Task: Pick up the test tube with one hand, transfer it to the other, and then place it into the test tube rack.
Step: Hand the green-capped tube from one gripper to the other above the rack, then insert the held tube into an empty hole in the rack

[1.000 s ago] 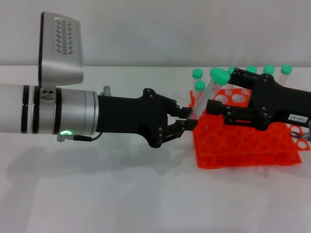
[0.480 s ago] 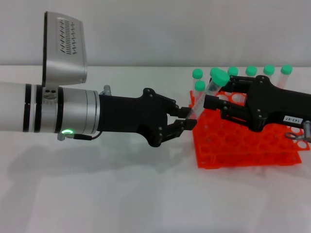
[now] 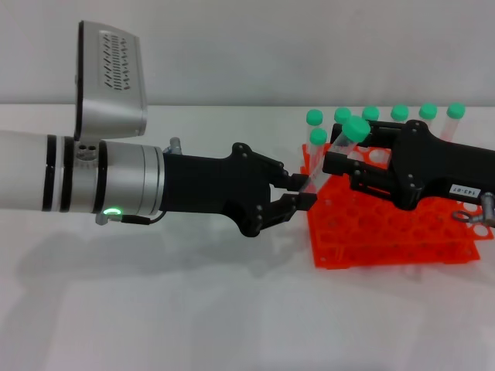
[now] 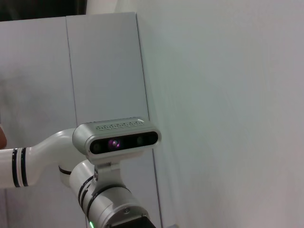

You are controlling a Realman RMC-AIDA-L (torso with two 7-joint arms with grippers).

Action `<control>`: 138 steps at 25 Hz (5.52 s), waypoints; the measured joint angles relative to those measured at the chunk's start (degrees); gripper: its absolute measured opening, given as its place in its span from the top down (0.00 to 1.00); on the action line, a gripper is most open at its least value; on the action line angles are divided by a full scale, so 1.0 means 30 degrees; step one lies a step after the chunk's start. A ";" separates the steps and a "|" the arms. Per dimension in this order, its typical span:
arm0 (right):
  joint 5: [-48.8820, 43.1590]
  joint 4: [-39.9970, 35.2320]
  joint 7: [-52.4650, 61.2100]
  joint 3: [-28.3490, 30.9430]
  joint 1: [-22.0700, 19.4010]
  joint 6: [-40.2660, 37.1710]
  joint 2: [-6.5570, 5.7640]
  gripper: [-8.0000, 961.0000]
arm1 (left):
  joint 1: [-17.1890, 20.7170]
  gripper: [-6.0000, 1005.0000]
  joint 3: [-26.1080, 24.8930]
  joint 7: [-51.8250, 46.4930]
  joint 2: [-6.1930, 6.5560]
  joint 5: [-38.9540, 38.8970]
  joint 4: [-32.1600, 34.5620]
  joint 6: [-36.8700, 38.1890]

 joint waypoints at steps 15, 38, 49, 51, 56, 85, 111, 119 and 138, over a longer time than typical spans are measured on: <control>0.0170 0.0000 -0.0294 -0.0396 -0.0019 0.0636 0.0112 0.72 | -0.0116 0.75 0.0026 0.0001 -0.0001 0.0065 0.0005 -0.0193; 0.0569 0.0292 -0.0595 -0.0530 -0.0172 0.0764 0.0081 0.78 | -0.0023 0.67 -0.0053 -0.0159 -0.0029 0.0333 0.0134 -0.0490; 0.0564 0.0440 -0.0589 -0.0515 -0.0255 0.0898 0.0057 0.78 | 0.0568 0.26 -0.0651 -0.0125 -0.0032 -0.0364 0.0376 -0.0500; 0.0629 0.0488 -0.0621 -0.0504 -0.0253 0.1101 0.0028 0.78 | 0.1397 0.22 -0.1684 0.0136 -0.0034 -0.0865 0.0601 -0.0502; 0.0710 0.0520 -0.1082 -0.0442 -0.0211 0.2591 0.0006 0.78 | 0.4199 0.16 -0.4428 0.2527 -0.0029 -0.3893 -0.0047 -0.0749; 0.0705 0.0419 -0.1604 -0.3410 0.1159 1.1324 0.0043 0.78 | 0.8536 0.11 -0.5311 1.5735 -0.0062 -1.6877 -1.1385 0.2716; 0.0260 0.0422 -0.1185 -0.3969 0.1420 1.2273 -0.0162 0.78 | 0.8117 0.11 -0.5315 1.5758 0.0031 -1.7128 -1.1489 0.2654; 0.0002 0.0493 -0.1154 -0.3987 0.1425 1.2829 -0.0180 0.78 | 0.8063 0.11 -0.5315 1.5746 0.0027 -1.7128 -1.1489 0.2659; -0.0488 0.0535 -0.1144 -0.4469 0.1544 1.3471 -0.0121 0.78 | 0.8042 0.11 -0.5315 1.5732 0.0002 -1.7104 -1.1520 0.2664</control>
